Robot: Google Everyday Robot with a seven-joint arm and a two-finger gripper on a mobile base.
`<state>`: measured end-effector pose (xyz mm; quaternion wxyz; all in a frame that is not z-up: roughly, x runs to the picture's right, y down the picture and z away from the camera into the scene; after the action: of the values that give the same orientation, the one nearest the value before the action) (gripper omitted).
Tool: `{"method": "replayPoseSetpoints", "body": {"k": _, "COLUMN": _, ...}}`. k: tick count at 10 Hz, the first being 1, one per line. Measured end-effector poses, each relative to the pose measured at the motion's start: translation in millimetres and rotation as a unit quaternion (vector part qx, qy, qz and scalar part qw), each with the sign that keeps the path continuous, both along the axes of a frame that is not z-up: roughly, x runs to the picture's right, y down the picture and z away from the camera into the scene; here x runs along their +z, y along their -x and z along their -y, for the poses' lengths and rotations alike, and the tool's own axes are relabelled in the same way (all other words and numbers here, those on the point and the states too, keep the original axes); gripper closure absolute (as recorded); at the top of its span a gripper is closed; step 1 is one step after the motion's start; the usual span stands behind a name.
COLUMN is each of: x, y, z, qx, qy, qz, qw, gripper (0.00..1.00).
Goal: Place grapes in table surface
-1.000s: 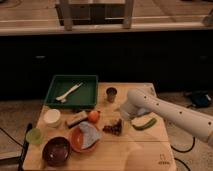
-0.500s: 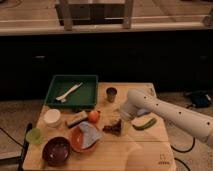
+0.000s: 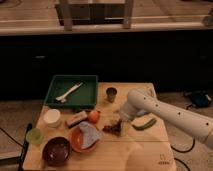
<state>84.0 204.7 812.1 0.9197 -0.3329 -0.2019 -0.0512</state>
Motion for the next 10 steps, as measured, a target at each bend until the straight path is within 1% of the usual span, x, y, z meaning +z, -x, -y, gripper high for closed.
{"method": "replayPoseSetpoints", "body": {"k": 2, "x": 0.7, "y": 0.5, "z": -2.4, "qx": 0.000, "qy": 0.002, "qz": 0.000, "qw": 1.0000, "gripper": 0.25}}
{"method": "replayPoseSetpoints", "body": {"k": 5, "x": 3.1, "y": -0.8, "z": -6.3, "qx": 0.005, "qy": 0.005, "qz": -0.002, "qw": 1.0000, "gripper": 0.27}}
{"method": "replayPoseSetpoints", "body": {"k": 7, "x": 2.9, "y": -0.7, "z": -5.9, "qx": 0.006, "qy": 0.006, "qz": -0.002, "qw": 1.0000, "gripper": 0.40}}
{"method": "replayPoseSetpoints", "body": {"k": 8, "x": 1.5, "y": -3.8, "z": -5.8, "qx": 0.006, "qy": 0.008, "qz": -0.004, "qw": 0.9999, "gripper": 0.53}}
{"method": "replayPoseSetpoints", "body": {"k": 9, "x": 0.1, "y": -5.1, "z": -5.3, "qx": 0.006, "qy": 0.009, "qz": -0.005, "qw": 0.9999, "gripper": 0.59}}
{"method": "replayPoseSetpoints", "body": {"k": 10, "x": -1.1, "y": -5.4, "z": -5.3, "qx": 0.004, "qy": 0.009, "qz": -0.005, "qw": 0.9999, "gripper": 0.61}}
